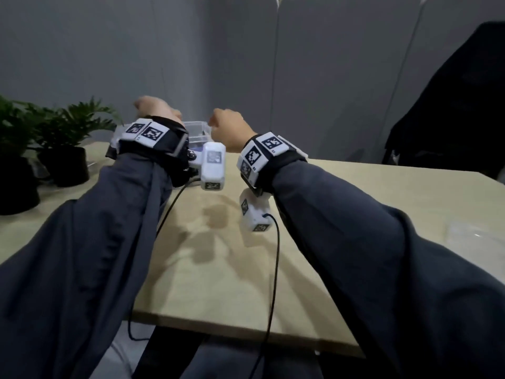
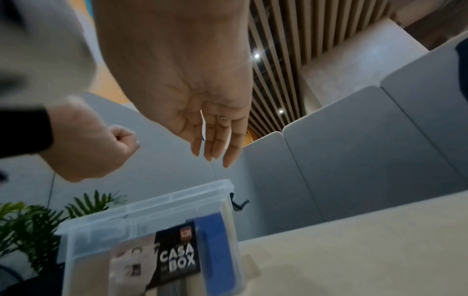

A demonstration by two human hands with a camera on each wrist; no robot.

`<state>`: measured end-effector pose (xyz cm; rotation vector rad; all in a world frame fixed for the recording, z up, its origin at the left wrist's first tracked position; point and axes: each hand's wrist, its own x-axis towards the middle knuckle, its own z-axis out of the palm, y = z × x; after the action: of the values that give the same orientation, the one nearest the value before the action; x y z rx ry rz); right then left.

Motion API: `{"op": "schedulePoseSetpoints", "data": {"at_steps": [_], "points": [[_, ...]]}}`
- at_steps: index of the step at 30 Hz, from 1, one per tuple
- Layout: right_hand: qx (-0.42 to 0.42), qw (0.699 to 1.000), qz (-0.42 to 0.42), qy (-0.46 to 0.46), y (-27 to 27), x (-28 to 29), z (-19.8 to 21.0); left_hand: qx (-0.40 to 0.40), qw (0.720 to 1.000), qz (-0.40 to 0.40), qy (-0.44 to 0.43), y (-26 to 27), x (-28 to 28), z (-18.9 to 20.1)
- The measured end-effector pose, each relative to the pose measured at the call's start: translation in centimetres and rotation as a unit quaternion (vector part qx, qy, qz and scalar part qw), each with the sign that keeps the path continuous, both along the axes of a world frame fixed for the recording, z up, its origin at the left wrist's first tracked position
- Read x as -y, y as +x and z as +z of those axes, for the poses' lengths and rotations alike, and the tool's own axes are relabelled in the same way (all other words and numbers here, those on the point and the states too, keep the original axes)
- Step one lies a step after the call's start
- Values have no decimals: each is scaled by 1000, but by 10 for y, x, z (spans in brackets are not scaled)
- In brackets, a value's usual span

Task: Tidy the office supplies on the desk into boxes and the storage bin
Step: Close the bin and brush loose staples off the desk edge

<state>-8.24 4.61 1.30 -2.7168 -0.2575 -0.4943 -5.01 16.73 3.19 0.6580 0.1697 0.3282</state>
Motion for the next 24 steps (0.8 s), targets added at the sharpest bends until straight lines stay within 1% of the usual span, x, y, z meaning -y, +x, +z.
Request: {"op": "schedulePoseSetpoints", "data": {"at_steps": [1, 2, 3, 4, 5, 6, 8, 10, 12, 14, 15, 16, 17, 18, 20, 21, 23, 24], "points": [[1, 1000, 5, -16, 7, -2, 5, -11, 1000, 19, -5, 1, -1, 7], [4, 1000, 11, -26, 15, -2, 8, -4, 998, 26, -64, 8, -5, 13], [7, 999, 15, -28, 21, -2, 10, -4, 986, 30, -162, 14, -10, 17], [12, 1000, 16, -23, 28, -2, 11, -17, 989, 36, -141, 19, -15, 22], [18, 1000, 14, -16, 35, -1, 11, -44, 989, 71, -121, 28, -20, 24], [21, 1000, 11, -9, 42, -2, 10, -42, 990, 82, -102, 35, -23, 22], [18, 1000, 6, -1, 55, -5, 5, -47, 995, 89, -13, 51, -30, 17], [14, 1000, 4, 11, 66, -11, -3, -54, 988, 130, 61, 70, -39, 12], [11, 999, 11, 28, 75, -21, -12, -44, 980, 151, 121, 82, -44, 7], [1, 999, 28, 42, 81, -30, -21, -39, 970, 147, 188, 96, -47, 0], [-3, 999, 36, 40, 84, -33, -25, -34, 962, 128, 237, 103, -50, -3], [-5, 999, 40, 33, 86, -35, -30, -30, 950, 95, 295, 107, -54, -7], [-3, 999, 43, 20, 88, -35, -34, -24, 930, 53, 362, 111, -60, -9], [6, 999, 44, 6, 91, -34, -39, -17, 905, 5, 424, 113, -67, -13], [33, 998, 43, -16, 96, -32, -46, -20, 843, -70, 532, 115, -82, -18], [44, 998, 42, -21, 97, -31, -48, -27, 815, -86, 573, 115, -89, -21], [55, 997, 42, -26, 100, -30, -49, -45, 773, -101, 625, 112, -99, -24], [54, 997, 40, -32, 100, -30, -48, -44, 746, -107, 656, 110, -101, -26]]}}
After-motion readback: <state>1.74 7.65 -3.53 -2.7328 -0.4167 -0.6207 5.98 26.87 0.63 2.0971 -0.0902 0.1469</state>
